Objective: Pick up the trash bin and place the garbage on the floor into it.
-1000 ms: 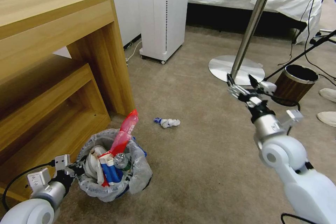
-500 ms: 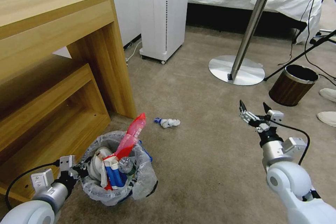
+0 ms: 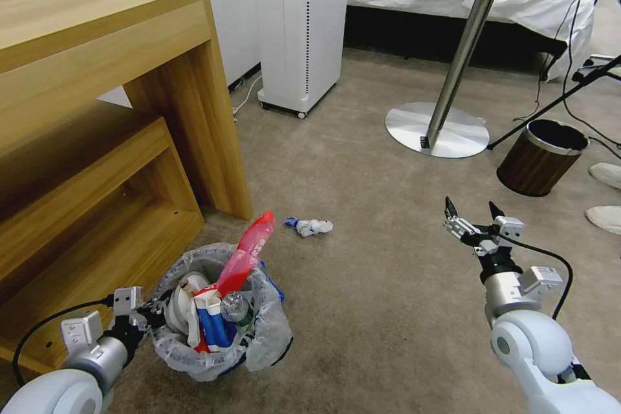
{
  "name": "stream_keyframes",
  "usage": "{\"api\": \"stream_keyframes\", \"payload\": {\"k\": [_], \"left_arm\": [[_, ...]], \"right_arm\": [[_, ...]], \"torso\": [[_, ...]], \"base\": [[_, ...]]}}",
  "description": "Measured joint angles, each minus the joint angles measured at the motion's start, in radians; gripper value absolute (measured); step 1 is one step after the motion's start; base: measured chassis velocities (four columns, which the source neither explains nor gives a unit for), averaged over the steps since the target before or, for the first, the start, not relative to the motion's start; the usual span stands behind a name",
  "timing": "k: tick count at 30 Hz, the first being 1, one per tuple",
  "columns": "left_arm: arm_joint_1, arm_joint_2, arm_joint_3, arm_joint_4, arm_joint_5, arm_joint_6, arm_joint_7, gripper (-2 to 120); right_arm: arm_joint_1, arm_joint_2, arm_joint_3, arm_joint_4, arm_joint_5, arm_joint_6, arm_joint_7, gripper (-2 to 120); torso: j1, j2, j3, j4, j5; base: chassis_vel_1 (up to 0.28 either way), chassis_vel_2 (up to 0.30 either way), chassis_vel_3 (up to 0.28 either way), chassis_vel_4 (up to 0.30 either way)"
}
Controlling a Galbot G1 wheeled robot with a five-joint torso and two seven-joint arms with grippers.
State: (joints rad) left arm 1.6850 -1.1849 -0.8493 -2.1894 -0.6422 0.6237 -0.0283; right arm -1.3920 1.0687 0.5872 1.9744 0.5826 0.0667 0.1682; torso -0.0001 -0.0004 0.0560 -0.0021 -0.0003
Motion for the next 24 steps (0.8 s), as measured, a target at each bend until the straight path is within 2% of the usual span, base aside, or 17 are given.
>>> {"api": "stream_keyframes", "payload": {"k": [8, 24], "left_arm": [[-0.033, -0.002, -0.011, 0.056, -0.007, 0.001, -0.004, 0], [-0.035, 0.004, -0.034, 0.070, -0.027, 0.004, -0.017, 0]], "right_arm": [[-0.014, 0.005, 0.012, -0.011, -0.018, 0.064, -0.034, 100], [-0.019, 0.015, 0.006, -0.010, -0.035, 0.061, -0.050, 100]], "torso": [[0.000, 0.000, 0.000, 0.0000, -0.0001], [0.000, 0.000, 0.000, 0.0000, 0.0000]], "base": [[0.000, 0.000, 0.000, 0.000], [0.000, 0.000, 0.000, 0.000]]}}
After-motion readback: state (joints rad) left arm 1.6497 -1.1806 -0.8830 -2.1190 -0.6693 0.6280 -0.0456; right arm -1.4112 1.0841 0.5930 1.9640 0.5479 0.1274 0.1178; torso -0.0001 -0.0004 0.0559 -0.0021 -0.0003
